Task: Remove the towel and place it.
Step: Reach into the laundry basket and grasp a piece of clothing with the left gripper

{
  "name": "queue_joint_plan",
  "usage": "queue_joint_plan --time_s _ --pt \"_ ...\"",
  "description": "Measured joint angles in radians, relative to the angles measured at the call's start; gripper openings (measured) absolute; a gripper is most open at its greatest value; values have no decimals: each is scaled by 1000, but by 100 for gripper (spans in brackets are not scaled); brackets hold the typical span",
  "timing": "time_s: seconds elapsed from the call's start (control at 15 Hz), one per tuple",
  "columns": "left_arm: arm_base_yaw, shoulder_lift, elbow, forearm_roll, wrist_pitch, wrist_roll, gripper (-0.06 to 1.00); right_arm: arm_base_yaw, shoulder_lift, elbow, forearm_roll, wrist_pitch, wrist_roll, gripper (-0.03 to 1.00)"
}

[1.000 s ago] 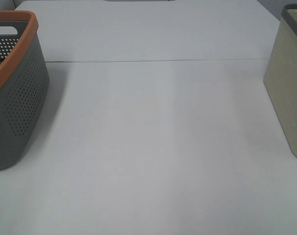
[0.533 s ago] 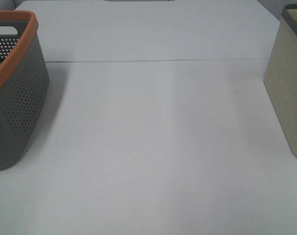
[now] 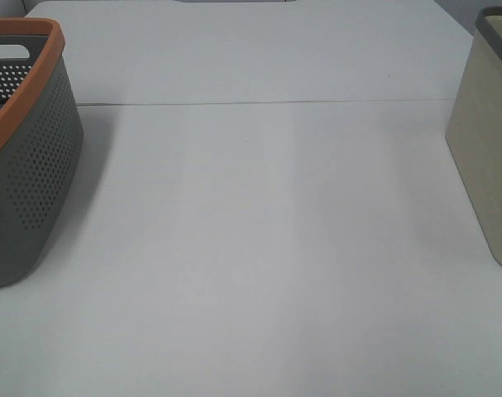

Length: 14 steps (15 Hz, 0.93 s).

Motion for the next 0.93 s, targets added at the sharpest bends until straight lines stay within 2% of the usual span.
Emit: queue_joint_plan --time_s 0.93 --pt "0 0 0 1 0 0 98 0 0 0 0 0 0 71"
